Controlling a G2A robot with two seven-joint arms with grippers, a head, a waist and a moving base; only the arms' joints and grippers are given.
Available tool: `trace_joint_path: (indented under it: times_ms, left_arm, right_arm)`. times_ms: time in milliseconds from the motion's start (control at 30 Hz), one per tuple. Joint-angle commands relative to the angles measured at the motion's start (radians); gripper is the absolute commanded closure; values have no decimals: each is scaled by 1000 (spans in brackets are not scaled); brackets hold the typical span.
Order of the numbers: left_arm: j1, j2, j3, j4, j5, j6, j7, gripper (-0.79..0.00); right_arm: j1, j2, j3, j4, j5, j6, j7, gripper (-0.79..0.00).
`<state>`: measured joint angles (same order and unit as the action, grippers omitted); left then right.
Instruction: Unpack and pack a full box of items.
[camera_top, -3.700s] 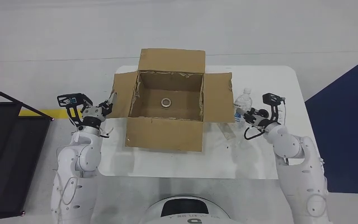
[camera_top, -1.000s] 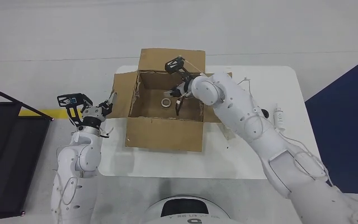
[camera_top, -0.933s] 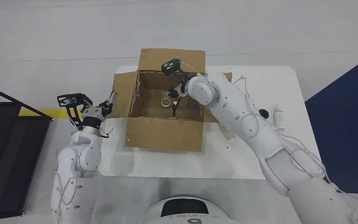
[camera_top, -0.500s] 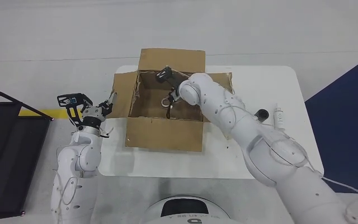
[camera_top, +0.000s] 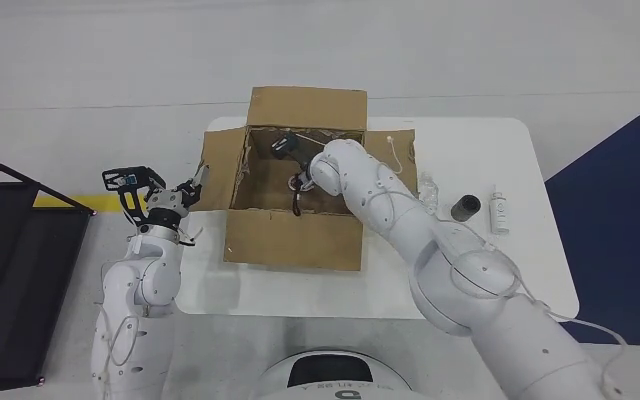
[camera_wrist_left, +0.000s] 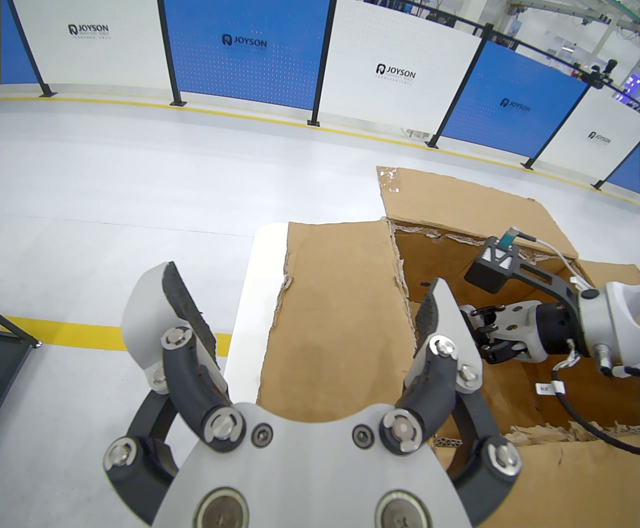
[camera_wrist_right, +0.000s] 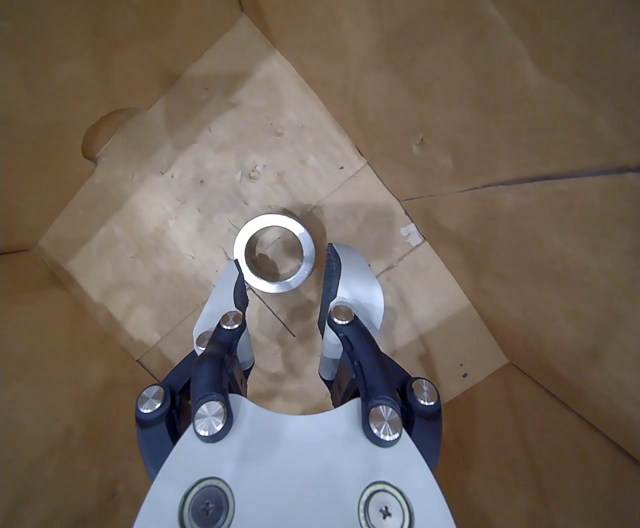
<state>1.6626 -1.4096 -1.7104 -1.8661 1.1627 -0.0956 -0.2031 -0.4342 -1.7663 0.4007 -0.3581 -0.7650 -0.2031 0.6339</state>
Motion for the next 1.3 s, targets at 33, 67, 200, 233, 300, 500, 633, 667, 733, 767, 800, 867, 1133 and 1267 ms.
trace_joint_path:
  times_ms: [33,67,200,233,300,500,633,667,733,767,800,867,1133,1267]
  left_arm:
    - [0,0,0,0,0,0,0,-785]
    - [0,0,0,0,0,0,0,-785]
    - [0,0,0,0,0,0,0,-785]
    - [0,0,0,0,0,0,0,-785]
    - [0,0,0,0,0,0,0,-785]
    - [0,0,0,0,0,0,0,-785]
    - [0,0,0,0,0,0,0,-785]
    - [0,0,0,0,0,0,0,-785]
    - [0,0,0,0,0,0,0,-785]
    - [0,0,0,0,0,0,0,-785]
    - [0,0,0,0,0,0,0,-785]
    - [0,0,0,0,0,0,0,-785]
    - [0,0,0,0,0,0,0,-785]
    - [0,0,0,0,0,0,0,-785]
  right_arm:
    - [2,-21,-8,37,-20,21,-34,-314]
    - [1,-28,-10,46,-23,22,-39,-317]
    - [6,-51,-17,83,-46,35,-65,-314]
    - [4,-58,-28,90,-71,60,-61,-317]
    - [2,-70,-31,101,-78,72,-56,-320]
    - [6,-97,-36,143,-99,78,-13,-317]
    - [12,-108,-33,163,-104,79,-2,-280]
    - [14,-111,-31,168,-104,77,3,-237]
    - [19,-114,-25,175,-96,67,12,-92]
    - [23,-114,-22,179,-93,58,15,-31]
    - [26,-115,-21,184,-93,57,19,0]
    - [31,-115,-16,192,-92,56,21,0]
    - [59,-109,13,196,-66,33,-33,0]
    - [71,-101,26,200,-58,21,-64,0]
